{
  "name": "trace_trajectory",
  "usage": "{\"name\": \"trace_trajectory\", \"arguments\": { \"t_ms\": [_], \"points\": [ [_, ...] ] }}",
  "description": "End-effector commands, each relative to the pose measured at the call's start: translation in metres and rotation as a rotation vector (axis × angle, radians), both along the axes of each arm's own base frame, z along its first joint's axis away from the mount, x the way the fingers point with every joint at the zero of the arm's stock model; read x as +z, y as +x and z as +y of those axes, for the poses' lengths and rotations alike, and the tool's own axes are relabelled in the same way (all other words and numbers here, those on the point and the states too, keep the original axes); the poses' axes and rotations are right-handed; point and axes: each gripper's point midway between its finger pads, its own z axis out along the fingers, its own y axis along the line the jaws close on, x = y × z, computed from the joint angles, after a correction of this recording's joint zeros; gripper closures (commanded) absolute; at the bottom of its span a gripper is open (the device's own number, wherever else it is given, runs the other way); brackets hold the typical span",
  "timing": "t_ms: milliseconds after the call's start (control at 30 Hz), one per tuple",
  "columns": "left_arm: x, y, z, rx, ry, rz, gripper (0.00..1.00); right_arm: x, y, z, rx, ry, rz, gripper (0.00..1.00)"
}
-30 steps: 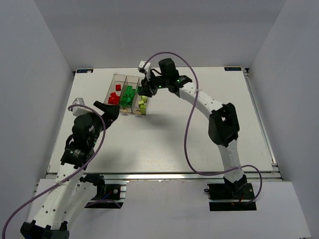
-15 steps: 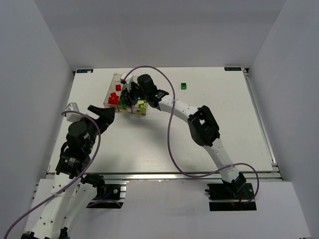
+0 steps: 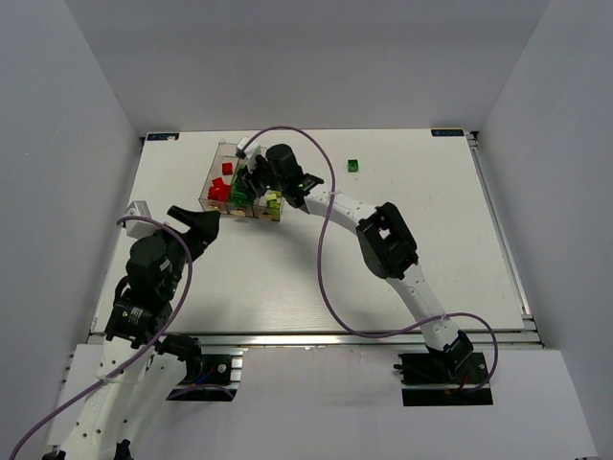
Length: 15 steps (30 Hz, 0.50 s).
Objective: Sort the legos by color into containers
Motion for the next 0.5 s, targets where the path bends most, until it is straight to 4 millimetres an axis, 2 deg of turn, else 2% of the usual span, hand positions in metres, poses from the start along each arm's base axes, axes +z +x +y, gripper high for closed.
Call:
{"name": "trace_trajectory", "arguments": {
  "t_ms": [0, 133, 267, 333, 433, 467],
  "points": [
    [0.006, -0.002, 0.004, 0.011, 0.018, -0.008, 0.02, 0.025, 0.010, 0.006, -0.012, 0.051, -0.084, 0.56],
    [0.007, -0.003, 0.004, 0.009, 0.018, -0.006, 0.02, 0.027, 0.010, 0.006, -0.011, 0.052, -0.085, 0.52],
    [0.009, -0.002, 0.002, -0.001, 0.016, -0.007, 0.02, 0.026, 0.011, 0.005, -0.013, 0.050, -0.088, 0.42],
    [0.007, -0.002, -0.001, -0.012, 0.016, 0.001, 0.02, 0.029, 0.011, 0.005, -0.013, 0.052, -0.092, 0.40],
    [0.007, -0.001, -0.004, -0.027, 0.012, 0.003, 0.02, 0.039, 0.013, 0.001, -0.018, 0.066, -0.093, 0.39],
    [0.008, -0.001, -0.005, -0.031, 0.011, 0.000, 0.02, 0.050, 0.012, -0.002, -0.016, 0.078, -0.096, 0.39]
  ]
}}
